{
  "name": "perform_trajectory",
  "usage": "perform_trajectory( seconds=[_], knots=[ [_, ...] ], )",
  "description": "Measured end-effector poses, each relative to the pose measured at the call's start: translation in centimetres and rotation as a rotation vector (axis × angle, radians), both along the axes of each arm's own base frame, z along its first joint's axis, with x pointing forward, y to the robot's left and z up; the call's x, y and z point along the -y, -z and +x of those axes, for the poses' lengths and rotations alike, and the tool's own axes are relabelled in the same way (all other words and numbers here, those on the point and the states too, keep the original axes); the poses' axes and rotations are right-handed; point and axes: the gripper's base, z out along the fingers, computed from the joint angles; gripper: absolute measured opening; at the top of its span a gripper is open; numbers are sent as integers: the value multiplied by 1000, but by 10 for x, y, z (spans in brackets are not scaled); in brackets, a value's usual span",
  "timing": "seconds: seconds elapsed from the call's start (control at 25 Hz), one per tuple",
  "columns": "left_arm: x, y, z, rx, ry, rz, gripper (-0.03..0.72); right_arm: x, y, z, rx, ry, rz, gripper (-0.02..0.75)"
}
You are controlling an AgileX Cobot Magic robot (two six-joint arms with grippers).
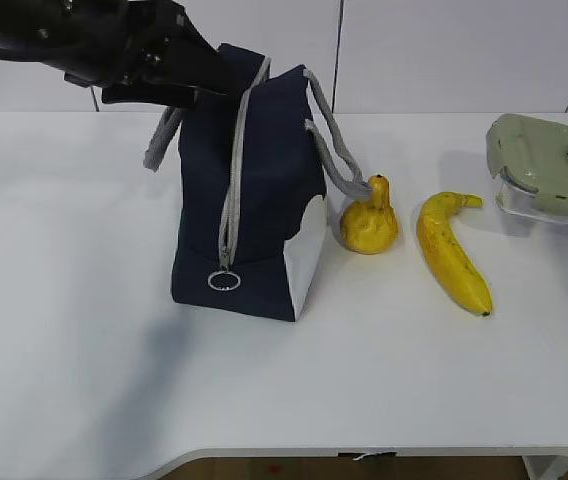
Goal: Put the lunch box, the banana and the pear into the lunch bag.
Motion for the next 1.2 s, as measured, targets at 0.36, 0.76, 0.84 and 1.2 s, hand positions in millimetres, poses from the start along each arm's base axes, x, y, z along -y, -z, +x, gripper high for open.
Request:
perform_trajectory(
  seconds=[0.36, 0.76, 0.84, 1.2],
  knots=[
    [0, -18, 3, 70, 35, 38, 529, 0, 0, 0, 0, 0, 0, 309],
    [-15, -14, 16, 110, -24, 96, 529, 0, 0, 0, 1, 1, 1, 309],
    [-16, -11, 19, 111, -35, 101, 529, 0, 0, 0, 3, 3, 4, 309],
    [-14, 16, 34, 66, -60, 124, 529, 0, -1, 1, 7, 7, 12, 309]
  ],
)
